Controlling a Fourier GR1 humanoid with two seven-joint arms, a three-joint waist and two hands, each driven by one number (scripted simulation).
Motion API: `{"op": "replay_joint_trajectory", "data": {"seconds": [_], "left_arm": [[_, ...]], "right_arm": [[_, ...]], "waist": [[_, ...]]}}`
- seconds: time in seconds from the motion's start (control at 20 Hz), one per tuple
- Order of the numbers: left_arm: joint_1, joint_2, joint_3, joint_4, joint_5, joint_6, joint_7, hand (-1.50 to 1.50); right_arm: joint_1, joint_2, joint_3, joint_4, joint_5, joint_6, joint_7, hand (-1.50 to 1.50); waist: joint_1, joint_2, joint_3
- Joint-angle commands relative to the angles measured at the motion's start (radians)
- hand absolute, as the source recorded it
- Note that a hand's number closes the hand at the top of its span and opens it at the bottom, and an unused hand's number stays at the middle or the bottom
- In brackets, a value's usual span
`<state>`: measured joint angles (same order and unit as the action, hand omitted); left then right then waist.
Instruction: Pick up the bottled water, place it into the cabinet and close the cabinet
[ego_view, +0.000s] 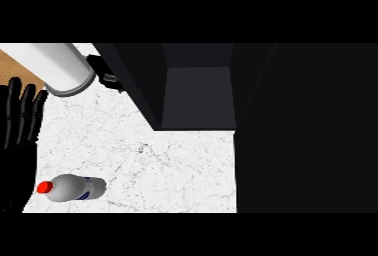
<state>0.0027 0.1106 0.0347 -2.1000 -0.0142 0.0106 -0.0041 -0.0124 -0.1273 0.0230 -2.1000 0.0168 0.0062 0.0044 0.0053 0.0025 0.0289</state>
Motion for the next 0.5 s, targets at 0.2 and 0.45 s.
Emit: {"op": "replay_joint_trajectory", "data": {"seconds": [0.2,0.45], "left_arm": [[0.124,0.151,0.171,-0.089,0.427,-0.318,-0.071,-1.50],[0.314,0.195,0.181,-0.035,0.638,-0.425,0.078,-1.50]], "right_arm": [[0.075,0.074,0.032,-0.093,-0.018,-0.038,-0.016,-1.50],[0.231,0.060,0.096,-0.170,-0.128,0.021,0.181,-1.50]], "waist": [[0.015,-0.011,-0.031],[0.010,-0.012,-0.031]]}}
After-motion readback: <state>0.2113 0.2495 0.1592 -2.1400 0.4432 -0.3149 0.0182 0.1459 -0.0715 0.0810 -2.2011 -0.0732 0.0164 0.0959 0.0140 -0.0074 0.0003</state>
